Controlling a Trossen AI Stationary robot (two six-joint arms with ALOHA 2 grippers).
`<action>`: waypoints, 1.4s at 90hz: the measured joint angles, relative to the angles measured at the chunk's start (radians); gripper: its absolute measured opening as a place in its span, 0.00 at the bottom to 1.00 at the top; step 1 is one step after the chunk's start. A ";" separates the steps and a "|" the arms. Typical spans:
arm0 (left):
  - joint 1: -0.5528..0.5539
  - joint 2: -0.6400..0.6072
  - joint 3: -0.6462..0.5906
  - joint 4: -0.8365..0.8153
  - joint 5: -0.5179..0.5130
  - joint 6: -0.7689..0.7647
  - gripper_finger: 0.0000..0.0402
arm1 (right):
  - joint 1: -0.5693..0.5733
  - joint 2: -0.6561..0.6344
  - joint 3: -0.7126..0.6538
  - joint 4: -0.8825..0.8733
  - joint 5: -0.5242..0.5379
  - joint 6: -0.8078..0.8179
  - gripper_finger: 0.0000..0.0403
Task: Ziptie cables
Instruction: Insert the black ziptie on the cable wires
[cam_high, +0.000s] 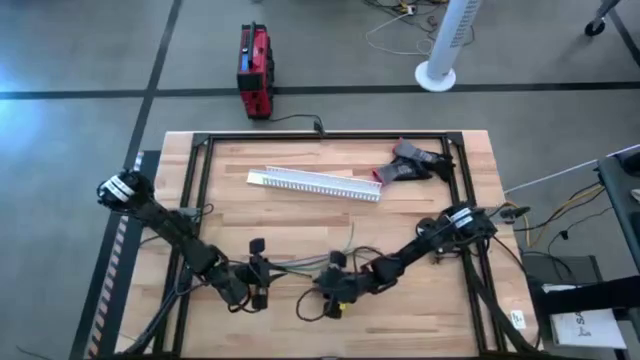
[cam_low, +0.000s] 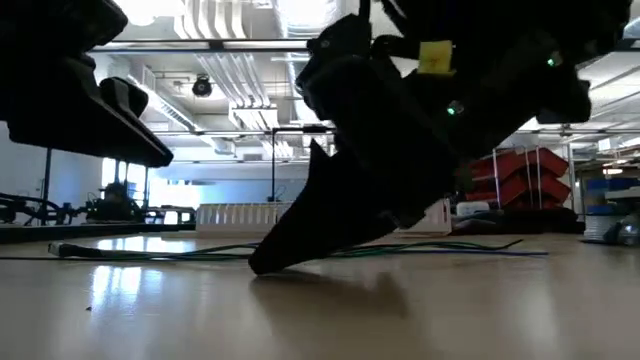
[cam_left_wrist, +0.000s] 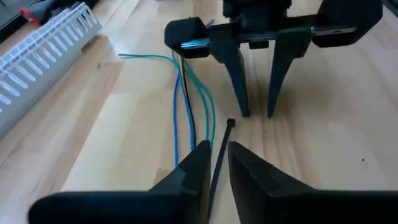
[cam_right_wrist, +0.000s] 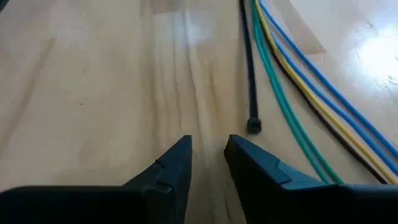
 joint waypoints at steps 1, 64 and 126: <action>0.000 -0.001 0.000 0.000 0.001 0.000 0.11 | -0.001 0.000 0.000 -0.001 0.000 -0.001 0.26; 0.009 -0.103 0.001 -0.120 0.099 -0.034 0.12 | -0.056 0.006 0.001 0.017 -0.021 -0.066 0.25; 0.043 -0.261 0.001 -0.348 0.292 -0.114 0.12 | -0.064 0.036 0.116 -0.199 -0.120 -0.177 0.02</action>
